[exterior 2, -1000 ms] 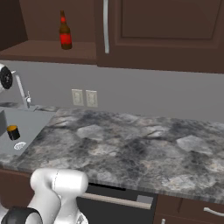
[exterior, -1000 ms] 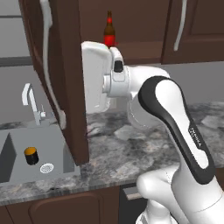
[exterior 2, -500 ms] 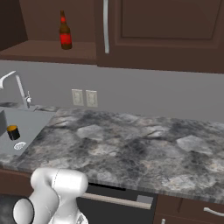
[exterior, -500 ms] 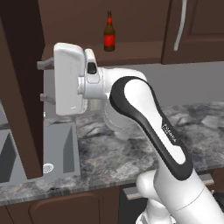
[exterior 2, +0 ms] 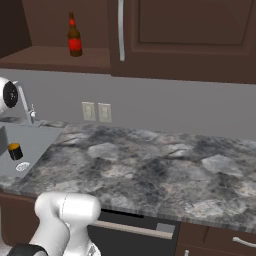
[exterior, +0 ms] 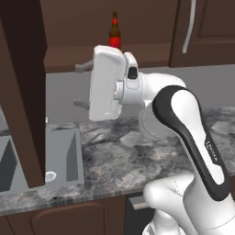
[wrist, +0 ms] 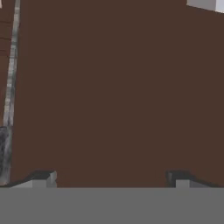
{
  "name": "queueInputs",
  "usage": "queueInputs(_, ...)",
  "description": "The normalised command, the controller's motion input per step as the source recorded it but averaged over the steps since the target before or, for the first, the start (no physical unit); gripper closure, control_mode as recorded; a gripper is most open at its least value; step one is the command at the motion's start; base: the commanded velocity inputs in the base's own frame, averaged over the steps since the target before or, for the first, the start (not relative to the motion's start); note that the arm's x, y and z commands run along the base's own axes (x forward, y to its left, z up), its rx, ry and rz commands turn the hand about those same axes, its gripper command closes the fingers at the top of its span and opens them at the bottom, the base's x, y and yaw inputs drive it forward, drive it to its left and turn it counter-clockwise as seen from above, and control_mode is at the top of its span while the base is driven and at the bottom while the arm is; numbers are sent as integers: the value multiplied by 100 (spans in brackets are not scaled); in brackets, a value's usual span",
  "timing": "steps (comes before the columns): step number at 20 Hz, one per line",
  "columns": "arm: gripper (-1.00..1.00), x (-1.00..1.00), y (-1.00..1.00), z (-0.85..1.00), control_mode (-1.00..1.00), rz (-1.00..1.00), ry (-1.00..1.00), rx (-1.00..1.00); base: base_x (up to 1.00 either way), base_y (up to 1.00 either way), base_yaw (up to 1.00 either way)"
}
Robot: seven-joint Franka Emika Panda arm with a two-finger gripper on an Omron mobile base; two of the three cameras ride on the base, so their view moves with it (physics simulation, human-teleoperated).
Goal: Open the cabinet directly in front. Then move the beer and the cup to the dining counter with the candle on it.
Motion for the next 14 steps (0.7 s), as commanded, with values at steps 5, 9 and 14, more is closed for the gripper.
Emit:
queueInputs(5, -100, -11, -83, 27, -100, -21, 3, 18, 0, 0, 0)
queueInputs(9, -100, -13, -86, 20, -100, -43, 23, 34, 0, 0, 0)
queueInputs(14, -100, 0, -82, 18, -100, -45, 43, 45, 0, 0, 0)
